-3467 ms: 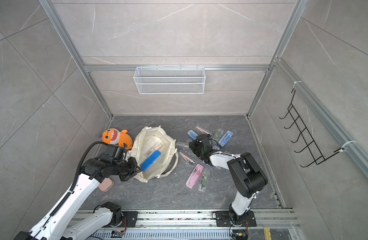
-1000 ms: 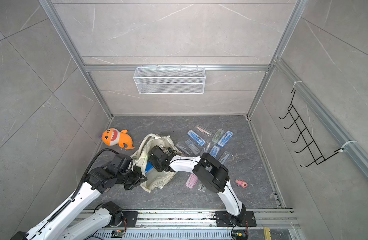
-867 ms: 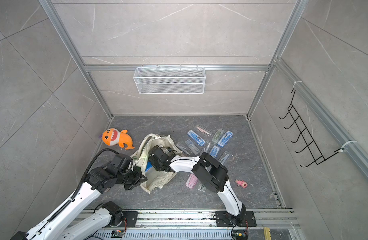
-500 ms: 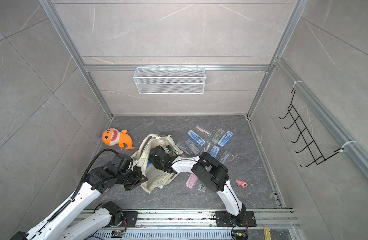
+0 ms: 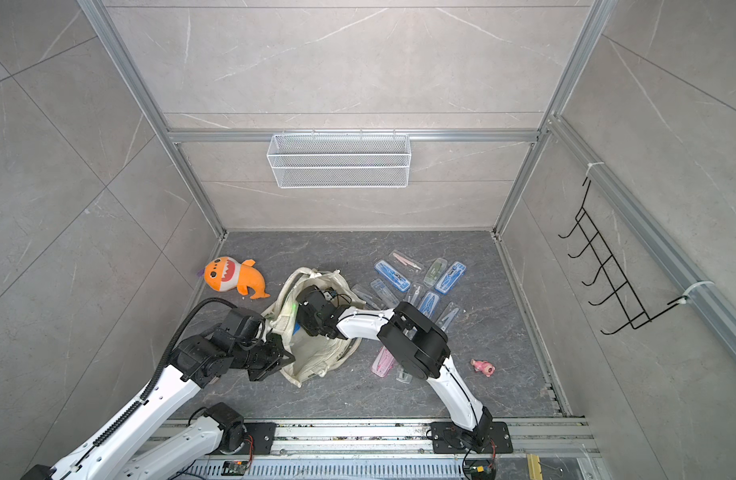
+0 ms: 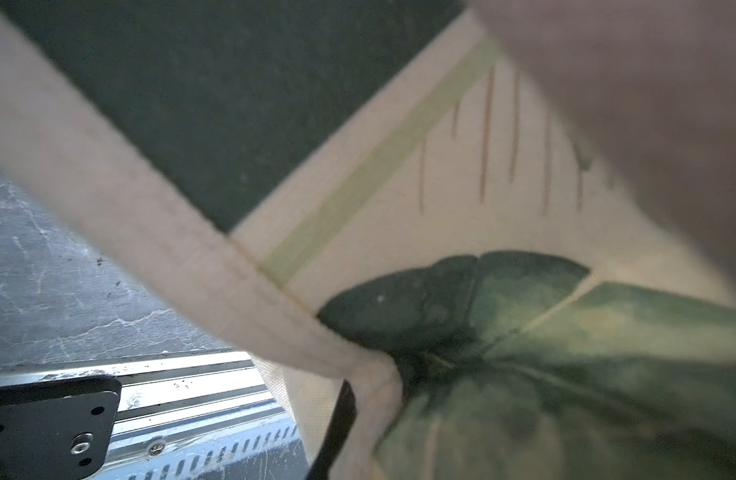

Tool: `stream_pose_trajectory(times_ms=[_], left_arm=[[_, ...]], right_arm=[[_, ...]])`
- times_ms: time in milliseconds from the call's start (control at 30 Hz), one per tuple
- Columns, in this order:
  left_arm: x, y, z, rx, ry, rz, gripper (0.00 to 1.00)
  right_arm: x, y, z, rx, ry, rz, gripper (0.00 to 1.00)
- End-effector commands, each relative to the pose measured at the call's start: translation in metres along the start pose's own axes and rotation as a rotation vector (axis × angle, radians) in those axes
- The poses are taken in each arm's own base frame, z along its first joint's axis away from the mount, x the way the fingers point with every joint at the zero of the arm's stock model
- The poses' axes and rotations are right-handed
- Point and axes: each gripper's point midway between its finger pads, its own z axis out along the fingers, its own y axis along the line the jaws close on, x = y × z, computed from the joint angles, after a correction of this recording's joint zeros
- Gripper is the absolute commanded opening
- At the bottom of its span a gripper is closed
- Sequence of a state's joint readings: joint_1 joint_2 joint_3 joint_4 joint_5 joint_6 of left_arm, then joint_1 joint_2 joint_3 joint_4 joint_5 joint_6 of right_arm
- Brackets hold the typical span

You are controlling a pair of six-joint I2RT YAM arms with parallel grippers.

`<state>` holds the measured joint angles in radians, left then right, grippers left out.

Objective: Take out the compass set from the canvas bag
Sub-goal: Pick up the compass set from the canvas bag.

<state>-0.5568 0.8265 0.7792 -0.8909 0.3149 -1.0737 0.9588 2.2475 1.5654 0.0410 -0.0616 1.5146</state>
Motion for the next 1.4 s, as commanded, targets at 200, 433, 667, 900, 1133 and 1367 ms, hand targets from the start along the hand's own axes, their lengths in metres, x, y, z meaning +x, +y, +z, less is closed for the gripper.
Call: stream_pose_trajectory(times_ms=[200, 433, 667, 900, 1133, 1367], left_arm=[[0.010, 0.000, -0.002, 0.004, 0.047, 0.004, 0.00], [0.009, 0.000, -0.002, -0.001, 0.042, 0.003, 0.00], [0.007, -0.001, -0.002, -0.006, 0.037, 0.002, 0.00], [0.006, -0.003, -0.003, -0.006, 0.033, 0.005, 0.00], [0.006, -0.003, -0.004, -0.009, 0.030, 0.004, 0.00], [0.004, -0.005, -0.005, -0.006, 0.023, 0.002, 0.00]], right_arm=[[0.005, -0.043, 0.012, 0.204, 0.064, 0.010, 0.48], [0.000, -0.017, -0.011, 0.153, 0.040, -0.082, 0.39], [-0.006, 0.012, -0.048, 0.096, -0.001, -0.173, 0.26], [-0.008, 0.011, -0.066, 0.088, -0.022, -0.197, 0.14], [-0.008, -0.006, -0.055, 0.112, -0.004, -0.172, 0.11], [-0.009, 0.003, -0.075, 0.081, -0.019, -0.186, 0.11]])
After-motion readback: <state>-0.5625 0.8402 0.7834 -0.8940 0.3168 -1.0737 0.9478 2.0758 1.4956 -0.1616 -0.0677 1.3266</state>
